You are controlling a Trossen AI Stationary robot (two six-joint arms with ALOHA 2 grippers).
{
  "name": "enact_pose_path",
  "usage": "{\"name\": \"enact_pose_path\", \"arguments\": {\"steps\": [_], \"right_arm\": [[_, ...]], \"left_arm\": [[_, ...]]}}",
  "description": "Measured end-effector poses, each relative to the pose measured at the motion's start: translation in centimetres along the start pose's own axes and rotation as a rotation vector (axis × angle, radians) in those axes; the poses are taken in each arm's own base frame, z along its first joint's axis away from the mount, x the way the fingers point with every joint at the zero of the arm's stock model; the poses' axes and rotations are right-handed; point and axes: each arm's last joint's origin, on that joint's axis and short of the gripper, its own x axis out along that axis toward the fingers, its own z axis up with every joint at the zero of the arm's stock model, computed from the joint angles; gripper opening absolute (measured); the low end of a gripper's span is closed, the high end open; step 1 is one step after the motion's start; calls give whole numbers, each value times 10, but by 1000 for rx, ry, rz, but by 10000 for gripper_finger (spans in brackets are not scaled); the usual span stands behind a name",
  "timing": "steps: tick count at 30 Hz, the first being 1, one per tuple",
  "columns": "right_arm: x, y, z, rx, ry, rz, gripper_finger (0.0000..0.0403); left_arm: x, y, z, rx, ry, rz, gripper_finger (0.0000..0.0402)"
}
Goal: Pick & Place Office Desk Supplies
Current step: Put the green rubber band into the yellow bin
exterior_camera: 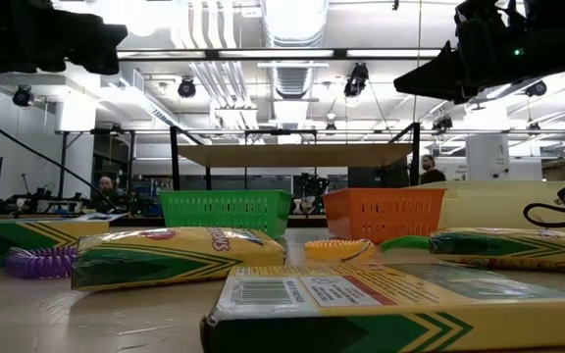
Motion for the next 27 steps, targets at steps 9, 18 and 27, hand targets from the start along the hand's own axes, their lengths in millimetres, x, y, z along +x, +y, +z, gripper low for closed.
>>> {"name": "enact_pose_path", "arguments": {"steps": [9,18,27], "right_arm": [[0,0,0,0,0,0,124],[0,0,0,0,0,0,134],[0,0,0,0,0,0,127]], "left_arm": [[0,-2,-7,-4,75,-23,159],[0,-2,-7,-4,76,-24,159],[-1,-3,-11,-7,111,-35,159]]}}
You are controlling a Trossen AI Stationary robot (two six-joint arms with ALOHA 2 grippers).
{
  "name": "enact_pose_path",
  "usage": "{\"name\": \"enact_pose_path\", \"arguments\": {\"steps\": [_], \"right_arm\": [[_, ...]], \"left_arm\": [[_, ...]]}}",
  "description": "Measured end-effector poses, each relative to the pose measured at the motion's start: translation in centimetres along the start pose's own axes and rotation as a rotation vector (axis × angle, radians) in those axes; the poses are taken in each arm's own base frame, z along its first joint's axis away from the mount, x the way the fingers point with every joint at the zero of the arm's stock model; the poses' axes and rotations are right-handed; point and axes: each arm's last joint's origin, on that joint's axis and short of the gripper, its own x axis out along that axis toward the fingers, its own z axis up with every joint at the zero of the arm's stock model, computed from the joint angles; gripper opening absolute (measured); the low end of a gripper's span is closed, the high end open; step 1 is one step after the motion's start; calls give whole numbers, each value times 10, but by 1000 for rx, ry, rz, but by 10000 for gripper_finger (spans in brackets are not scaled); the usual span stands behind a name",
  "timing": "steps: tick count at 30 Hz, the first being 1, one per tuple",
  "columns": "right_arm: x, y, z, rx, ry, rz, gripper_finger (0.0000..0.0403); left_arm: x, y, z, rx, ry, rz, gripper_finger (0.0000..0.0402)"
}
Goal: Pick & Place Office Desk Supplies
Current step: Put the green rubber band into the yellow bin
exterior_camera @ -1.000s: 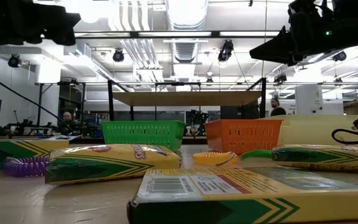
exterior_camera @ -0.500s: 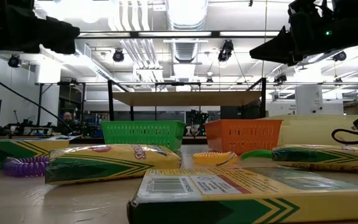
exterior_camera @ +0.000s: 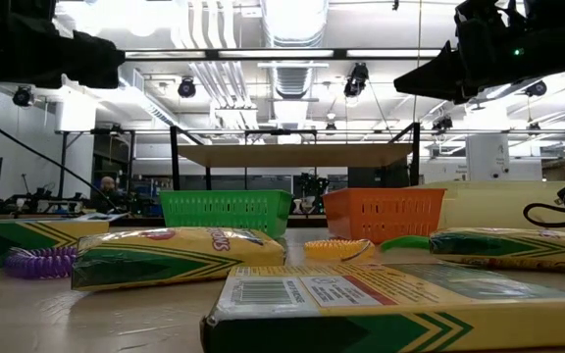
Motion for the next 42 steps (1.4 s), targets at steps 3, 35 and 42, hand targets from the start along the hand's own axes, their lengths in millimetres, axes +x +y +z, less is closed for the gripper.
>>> {"name": "enact_pose_path", "arguments": {"steps": [3,35,42], "right_arm": [[0,0,0,0,0,0,123],[3,16,23,149,-67,249,118],[26,53,41,-22,8,235,118]], "left_arm": [[0,-1,-3,-2,28,-9,159],[-5,-10,-30,-21,314,-102,159],[-5,-10,-30,-21,314,-103,159]]}}
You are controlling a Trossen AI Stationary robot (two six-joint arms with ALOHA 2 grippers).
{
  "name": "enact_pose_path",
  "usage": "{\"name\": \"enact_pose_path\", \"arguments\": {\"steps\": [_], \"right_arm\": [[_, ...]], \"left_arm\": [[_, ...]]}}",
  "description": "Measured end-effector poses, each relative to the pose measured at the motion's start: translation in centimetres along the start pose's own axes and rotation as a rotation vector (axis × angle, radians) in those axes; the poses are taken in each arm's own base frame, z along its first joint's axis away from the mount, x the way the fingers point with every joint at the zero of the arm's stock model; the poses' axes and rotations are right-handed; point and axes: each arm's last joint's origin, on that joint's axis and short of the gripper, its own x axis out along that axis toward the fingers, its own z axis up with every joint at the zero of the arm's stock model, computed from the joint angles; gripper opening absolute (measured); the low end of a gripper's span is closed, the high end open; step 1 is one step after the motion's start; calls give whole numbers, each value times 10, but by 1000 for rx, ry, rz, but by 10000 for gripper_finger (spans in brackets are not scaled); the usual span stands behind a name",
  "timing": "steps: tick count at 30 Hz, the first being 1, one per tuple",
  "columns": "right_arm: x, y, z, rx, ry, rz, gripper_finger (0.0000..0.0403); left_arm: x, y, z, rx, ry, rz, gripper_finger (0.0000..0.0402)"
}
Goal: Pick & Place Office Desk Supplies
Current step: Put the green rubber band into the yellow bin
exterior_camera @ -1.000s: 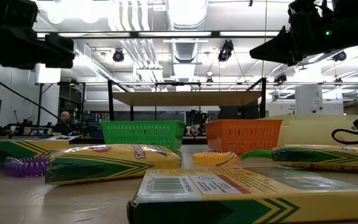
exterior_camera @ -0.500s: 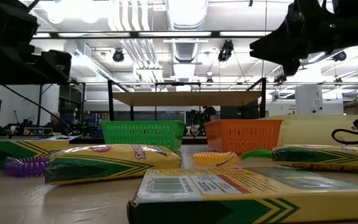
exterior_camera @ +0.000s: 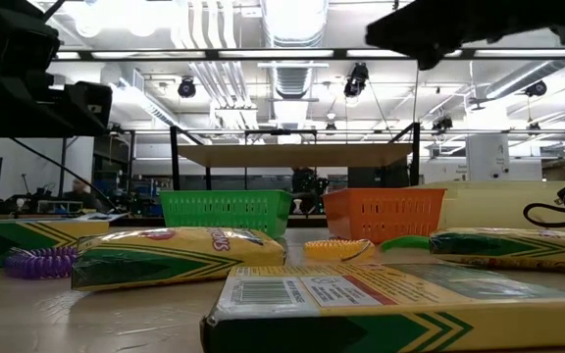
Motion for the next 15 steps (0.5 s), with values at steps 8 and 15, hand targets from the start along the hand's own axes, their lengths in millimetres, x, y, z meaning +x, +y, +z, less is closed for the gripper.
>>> {"name": "enact_pose_path", "arguments": {"steps": [8,15], "right_arm": [[37,33,13,49,423,17,118],[58,54,12,121,768,-45,116]], "left_arm": [[0,0,0,0,0,0,159],[0,0,0,0,-1,1,159]]}}
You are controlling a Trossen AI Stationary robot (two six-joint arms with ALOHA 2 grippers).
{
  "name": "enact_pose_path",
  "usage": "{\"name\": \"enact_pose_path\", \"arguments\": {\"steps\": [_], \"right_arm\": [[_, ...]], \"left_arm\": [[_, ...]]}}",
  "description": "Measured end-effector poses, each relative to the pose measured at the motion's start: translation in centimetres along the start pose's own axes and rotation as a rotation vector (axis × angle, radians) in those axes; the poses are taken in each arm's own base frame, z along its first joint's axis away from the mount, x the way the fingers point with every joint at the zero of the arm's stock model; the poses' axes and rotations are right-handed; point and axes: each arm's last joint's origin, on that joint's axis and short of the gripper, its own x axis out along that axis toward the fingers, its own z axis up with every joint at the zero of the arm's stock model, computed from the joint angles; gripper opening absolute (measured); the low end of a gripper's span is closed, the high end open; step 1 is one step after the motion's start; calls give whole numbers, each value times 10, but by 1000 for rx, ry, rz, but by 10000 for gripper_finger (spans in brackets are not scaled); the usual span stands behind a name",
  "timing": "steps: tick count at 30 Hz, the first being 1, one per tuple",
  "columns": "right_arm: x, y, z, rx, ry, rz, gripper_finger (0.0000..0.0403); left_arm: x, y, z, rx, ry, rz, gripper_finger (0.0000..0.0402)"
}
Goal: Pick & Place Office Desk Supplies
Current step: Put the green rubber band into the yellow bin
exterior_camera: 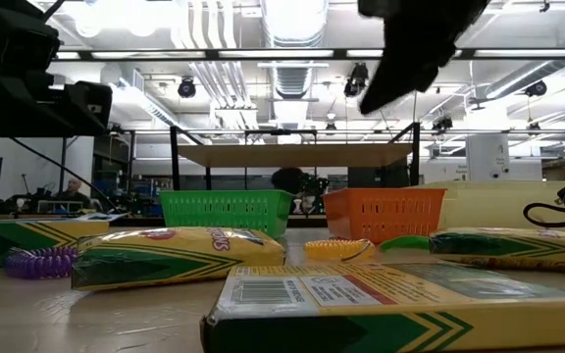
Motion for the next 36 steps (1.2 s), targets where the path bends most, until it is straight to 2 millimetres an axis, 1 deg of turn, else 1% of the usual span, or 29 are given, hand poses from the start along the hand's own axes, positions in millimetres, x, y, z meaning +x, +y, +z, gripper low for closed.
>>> {"name": "enact_pose_path", "arguments": {"steps": [2,6,11,15,23,26,36], "right_arm": [[5,9,-1,-30,70,19,116],[14,31,-1,-78,99,39,116],[28,49,-17,-127,151,15,114],[41,57,-32,-96,201,-6,114],[55,62,-47,-49,241,-35,112],[58,62,-49,-34,217,-18,112],[74,54,-75,22,181,4,111]], "left_arm": [[0,0,0,0,3,-1,159],[0,0,0,0,3,-1,159],[0,0,0,0,3,-1,159],[0,0,0,0,3,-1,159],[0,0,0,0,3,-1,159],[0,0,0,0,3,-1,159],[0,0,0,0,3,-1,159]]}}
